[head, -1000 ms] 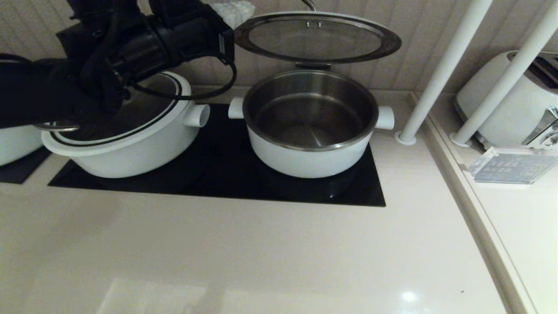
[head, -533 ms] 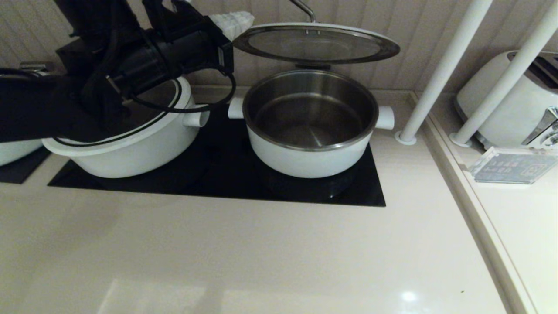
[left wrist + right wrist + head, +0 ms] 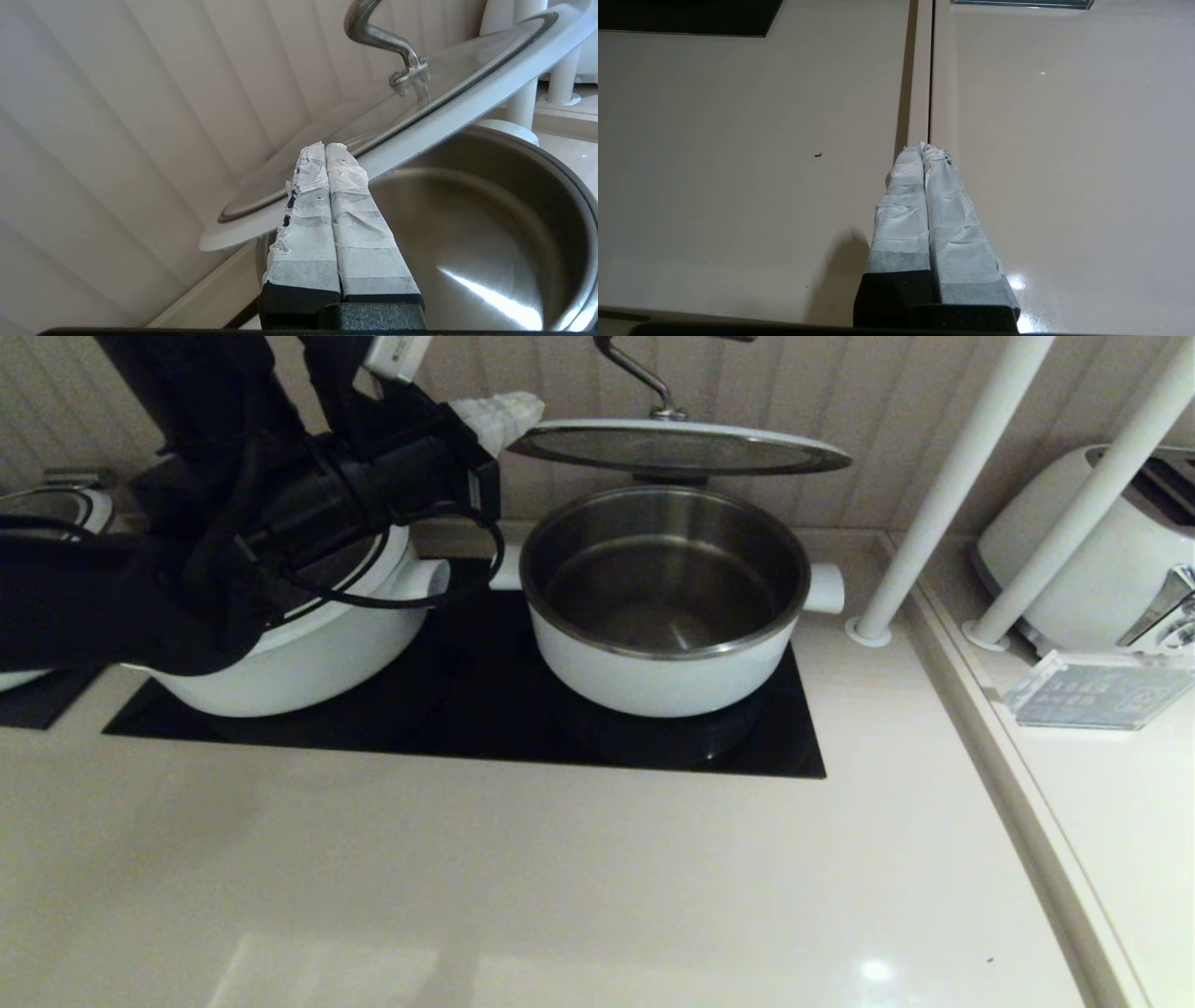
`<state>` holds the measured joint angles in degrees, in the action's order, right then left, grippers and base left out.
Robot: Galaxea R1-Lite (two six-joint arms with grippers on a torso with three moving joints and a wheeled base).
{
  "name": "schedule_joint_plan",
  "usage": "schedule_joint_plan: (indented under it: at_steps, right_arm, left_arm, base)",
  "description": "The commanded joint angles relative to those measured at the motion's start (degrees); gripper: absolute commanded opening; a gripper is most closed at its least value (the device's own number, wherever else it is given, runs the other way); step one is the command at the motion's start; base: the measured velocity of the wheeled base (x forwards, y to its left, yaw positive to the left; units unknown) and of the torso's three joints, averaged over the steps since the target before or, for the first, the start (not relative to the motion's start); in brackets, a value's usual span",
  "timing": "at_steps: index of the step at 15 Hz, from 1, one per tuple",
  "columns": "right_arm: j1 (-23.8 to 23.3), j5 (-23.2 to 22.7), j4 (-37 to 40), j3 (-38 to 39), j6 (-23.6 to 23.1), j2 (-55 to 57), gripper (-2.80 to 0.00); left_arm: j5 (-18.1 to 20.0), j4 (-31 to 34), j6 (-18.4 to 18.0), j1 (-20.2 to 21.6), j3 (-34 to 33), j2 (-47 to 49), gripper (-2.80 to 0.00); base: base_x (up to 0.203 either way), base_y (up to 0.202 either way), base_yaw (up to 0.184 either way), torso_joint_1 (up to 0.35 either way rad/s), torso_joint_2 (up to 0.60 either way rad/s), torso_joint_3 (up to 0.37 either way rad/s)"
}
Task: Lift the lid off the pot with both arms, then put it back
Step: Close the pot lid
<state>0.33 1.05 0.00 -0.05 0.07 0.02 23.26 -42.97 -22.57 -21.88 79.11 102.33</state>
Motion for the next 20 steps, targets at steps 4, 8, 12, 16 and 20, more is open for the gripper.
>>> schedule_joint_plan:
  at_steps: [4, 8, 12, 16, 20]
  right_arm:
    - [0.02, 0.01, 0.00, 0.01, 0.01, -0.02, -2.80]
    - [0.02, 0.01, 0.00, 0.05, 0.01, -0.02, -2.80]
    - [0.02, 0.01, 0.00, 0.00, 0.01, -0.02, -2.80]
    - [0.02, 0.00, 0.00, 0.03, 0.01, -0.02, -2.80]
    - [0.02, 0.01, 0.00, 0.05, 0.01, -0.02, -2.80]
  left_arm:
    - [0.03, -2.65, -0.14, 0.00, -4.39, -0.29, -2.80]
    - [0.03, -4.77, -0.10, 0.00, -6.73, -0.12, -2.80]
    - [0.03, -5.54, -0.10, 0.00, -7.21, 0.32, -2.80]
    - [0.03, -7.88, -0.10, 0.00, -10.17, 0.49, -2.80]
    - [0.03, -8.89, -0.10, 0.00, -12.04, 0.59, -2.80]
  base:
    - [0.000, 0.000, 0.000, 0.000, 0.00, 0.000]
    - [0.000, 0.000, 0.000, 0.000, 0.00, 0.000]
    - [0.000, 0.000, 0.000, 0.000, 0.00, 0.000]
    - [0.000, 0.000, 0.000, 0.000, 0.00, 0.000]
    - [0.000, 0.000, 0.000, 0.000, 0.00, 0.000]
